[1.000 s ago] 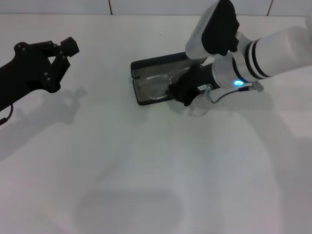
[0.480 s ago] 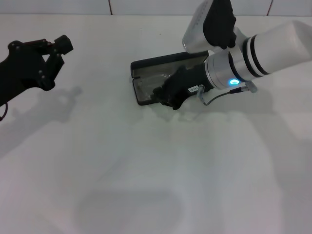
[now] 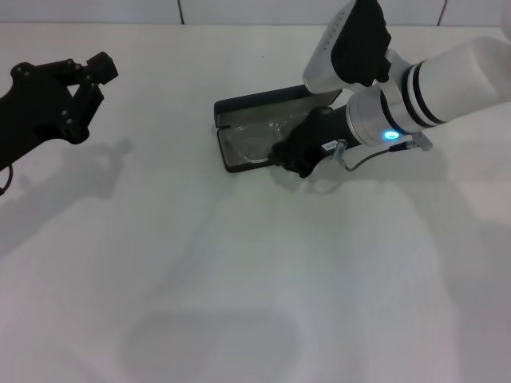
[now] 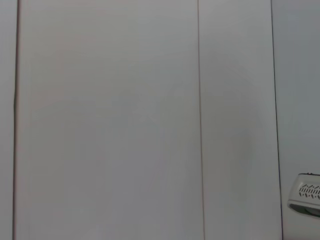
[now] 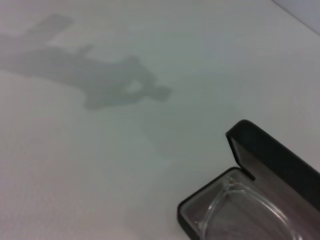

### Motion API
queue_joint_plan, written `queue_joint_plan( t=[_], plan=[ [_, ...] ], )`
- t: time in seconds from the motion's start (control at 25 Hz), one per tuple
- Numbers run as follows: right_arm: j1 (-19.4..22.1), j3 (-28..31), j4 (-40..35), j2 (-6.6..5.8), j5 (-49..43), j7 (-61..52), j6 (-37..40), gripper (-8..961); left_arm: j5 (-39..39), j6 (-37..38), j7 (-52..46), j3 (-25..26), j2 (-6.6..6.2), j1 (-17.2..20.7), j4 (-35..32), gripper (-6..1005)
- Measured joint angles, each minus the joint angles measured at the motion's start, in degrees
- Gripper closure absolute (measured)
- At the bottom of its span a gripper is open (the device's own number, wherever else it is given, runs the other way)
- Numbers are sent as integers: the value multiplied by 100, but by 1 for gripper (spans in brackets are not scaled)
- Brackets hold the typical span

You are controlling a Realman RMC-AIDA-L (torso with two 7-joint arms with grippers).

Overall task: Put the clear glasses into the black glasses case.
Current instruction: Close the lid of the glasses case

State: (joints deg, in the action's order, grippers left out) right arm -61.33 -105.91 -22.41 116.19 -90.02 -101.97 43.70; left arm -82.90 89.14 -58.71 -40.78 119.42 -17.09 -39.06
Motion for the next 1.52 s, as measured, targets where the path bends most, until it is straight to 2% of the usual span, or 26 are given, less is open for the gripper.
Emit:
queue_joint_plan(
  t=[0.32,0.68,1.08,1.52],
  plan=[
    [-71,-323,17,0,18,-7,-342,855,4,-19,76,0,3,-6,4,959],
    [-73,-411,26,0,38,-7,-684,856,85,-21,79,0,10,-4,4,959],
    [50,-483,-202,0,166,45,-786,856,125,-19,79,-3,12,-37,71,959],
    [-10,-701,-143,0,327,0,-924,856,125,-19,126,0,11,-36,133,958]
  ],
)
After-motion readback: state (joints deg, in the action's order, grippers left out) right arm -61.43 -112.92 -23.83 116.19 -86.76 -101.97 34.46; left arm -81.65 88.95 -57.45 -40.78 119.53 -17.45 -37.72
